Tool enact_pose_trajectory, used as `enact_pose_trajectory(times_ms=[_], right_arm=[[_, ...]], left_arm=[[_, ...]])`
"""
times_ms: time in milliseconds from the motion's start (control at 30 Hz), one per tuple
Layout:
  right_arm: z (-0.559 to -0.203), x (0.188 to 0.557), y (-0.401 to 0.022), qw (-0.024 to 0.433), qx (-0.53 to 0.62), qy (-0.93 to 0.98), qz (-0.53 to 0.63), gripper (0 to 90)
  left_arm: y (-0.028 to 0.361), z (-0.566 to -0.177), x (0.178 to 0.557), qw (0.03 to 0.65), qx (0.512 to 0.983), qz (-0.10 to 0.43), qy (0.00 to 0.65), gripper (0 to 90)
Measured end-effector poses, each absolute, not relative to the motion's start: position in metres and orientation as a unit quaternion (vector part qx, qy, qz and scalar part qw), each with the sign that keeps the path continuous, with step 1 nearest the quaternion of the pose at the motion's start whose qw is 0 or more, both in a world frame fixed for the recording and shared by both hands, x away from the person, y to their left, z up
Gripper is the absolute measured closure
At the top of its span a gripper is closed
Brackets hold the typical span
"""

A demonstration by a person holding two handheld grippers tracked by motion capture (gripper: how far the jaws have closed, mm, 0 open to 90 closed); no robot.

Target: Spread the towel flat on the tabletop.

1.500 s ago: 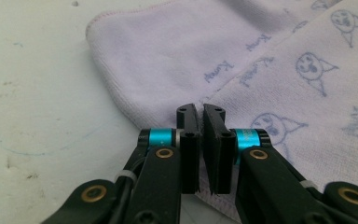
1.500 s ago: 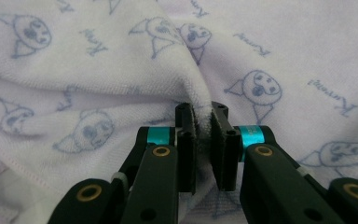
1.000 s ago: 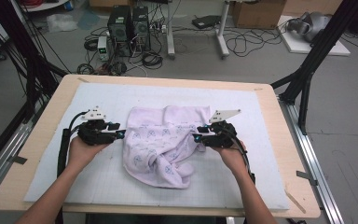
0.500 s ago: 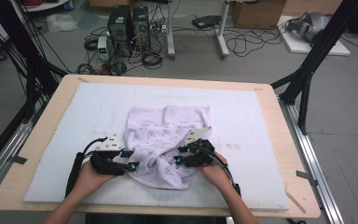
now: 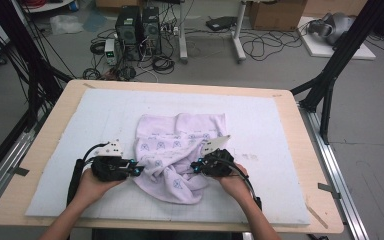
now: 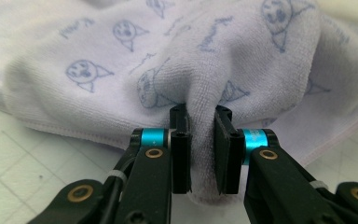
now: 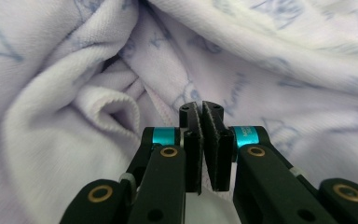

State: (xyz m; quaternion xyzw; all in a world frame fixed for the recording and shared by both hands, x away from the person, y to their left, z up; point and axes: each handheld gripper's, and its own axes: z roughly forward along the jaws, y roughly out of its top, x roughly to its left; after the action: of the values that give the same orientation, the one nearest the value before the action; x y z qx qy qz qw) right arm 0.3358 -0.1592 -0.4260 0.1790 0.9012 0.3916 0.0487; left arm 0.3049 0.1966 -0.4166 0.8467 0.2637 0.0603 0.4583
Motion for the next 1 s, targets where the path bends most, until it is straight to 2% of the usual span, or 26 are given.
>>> enact_pose_trajectory(times_ms=[100, 133, 167, 233, 300, 533, 633, 667, 1000], right_arm=[[-0.416, 0.333, -0.169, 0.054, 0.184, 0.893, 0.407, 87.1], [-0.412, 0.332, -0.174, 0.066, 0.186, 0.892, 0.408, 87.0], [-0.412, 0.332, -0.174, 0.066, 0.186, 0.892, 0.408, 87.0], [-0.412, 0.332, -0.176, 0.063, 0.186, 0.895, 0.399, 87.0], [-0.413, 0.332, -0.175, 0.065, 0.187, 0.897, 0.394, 87.0], [-0.416, 0.332, -0.183, 0.066, 0.195, 0.898, 0.389, 86.9], [-0.416, 0.332, -0.186, 0.067, 0.2, 0.894, 0.396, 86.9], [-0.415, 0.332, -0.185, 0.069, 0.196, 0.894, 0.397, 86.9], [-0.402, 0.327, -0.214, 0.094, 0.217, 0.887, 0.397, 86.9]], left_arm=[[0.198, -0.414, 0.306, 0.464, 0.841, 0.06, 0.271, 77.6], [0.197, -0.415, 0.307, 0.466, 0.839, 0.058, 0.274, 68.1], [0.195, -0.416, 0.308, 0.465, 0.838, 0.053, 0.28, 68.1], [0.19, -0.42, 0.309, 0.456, 0.842, 0.049, 0.282, 56.3], [0.187, -0.425, 0.309, 0.446, 0.848, 0.051, 0.281, 56.3], [0.197, -0.425, 0.306, 0.44, 0.85, 0.057, 0.285, 61.5], [0.197, -0.426, 0.305, 0.435, 0.856, 0.056, 0.273, 81.2], [0.195, -0.426, 0.305, 0.431, 0.858, 0.06, 0.273, 84.7], [0.222, -0.407, 0.316, 0.457, 0.829, 0.087, 0.311, 86.8]])
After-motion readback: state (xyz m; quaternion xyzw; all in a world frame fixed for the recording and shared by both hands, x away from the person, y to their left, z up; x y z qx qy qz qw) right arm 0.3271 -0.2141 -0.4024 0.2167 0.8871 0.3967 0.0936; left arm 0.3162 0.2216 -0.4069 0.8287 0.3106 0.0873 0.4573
